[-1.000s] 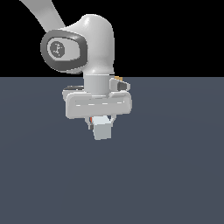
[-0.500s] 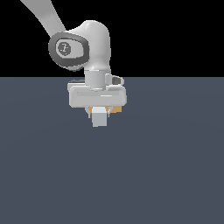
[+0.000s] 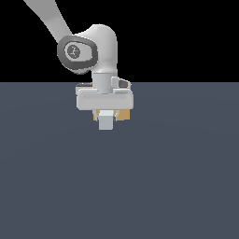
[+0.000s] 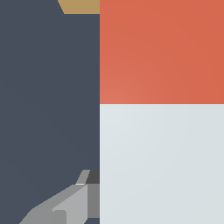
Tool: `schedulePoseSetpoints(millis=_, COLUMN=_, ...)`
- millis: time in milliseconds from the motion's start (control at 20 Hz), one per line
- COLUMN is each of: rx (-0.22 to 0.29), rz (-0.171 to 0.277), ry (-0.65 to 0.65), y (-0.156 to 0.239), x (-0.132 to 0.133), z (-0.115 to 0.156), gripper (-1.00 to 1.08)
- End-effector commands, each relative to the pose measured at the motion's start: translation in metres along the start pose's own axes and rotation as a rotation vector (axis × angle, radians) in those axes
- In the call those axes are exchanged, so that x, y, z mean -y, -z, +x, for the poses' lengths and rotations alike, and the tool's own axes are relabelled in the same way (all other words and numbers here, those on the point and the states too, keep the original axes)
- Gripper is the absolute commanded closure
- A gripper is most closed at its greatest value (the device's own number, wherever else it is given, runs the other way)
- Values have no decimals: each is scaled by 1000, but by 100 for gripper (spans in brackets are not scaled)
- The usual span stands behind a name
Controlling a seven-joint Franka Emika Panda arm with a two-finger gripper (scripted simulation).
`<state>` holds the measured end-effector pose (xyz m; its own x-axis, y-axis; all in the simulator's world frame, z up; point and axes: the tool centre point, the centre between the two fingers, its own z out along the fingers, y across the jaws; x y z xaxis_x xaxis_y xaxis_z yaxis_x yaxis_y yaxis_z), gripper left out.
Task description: Insert the peg into the horizontal hole in a box.
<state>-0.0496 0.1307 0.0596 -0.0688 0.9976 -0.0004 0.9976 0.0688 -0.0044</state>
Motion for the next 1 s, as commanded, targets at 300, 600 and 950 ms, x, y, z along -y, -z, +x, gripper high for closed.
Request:
schedulePoseSetpoints(millis=300, rx=0, rz=0, ry=-7, y=1, x=-1, z=2, gripper=108)
schedulePoseSetpoints(millis=600, rx=-2, rz=-8, ry=-8, y=5, x=-5, z=3, gripper=108)
schedulePoseSetpoints(millis=950, rx=-1, rz=-4, ry=-8, y=3, x=-3, z=17, gripper=108)
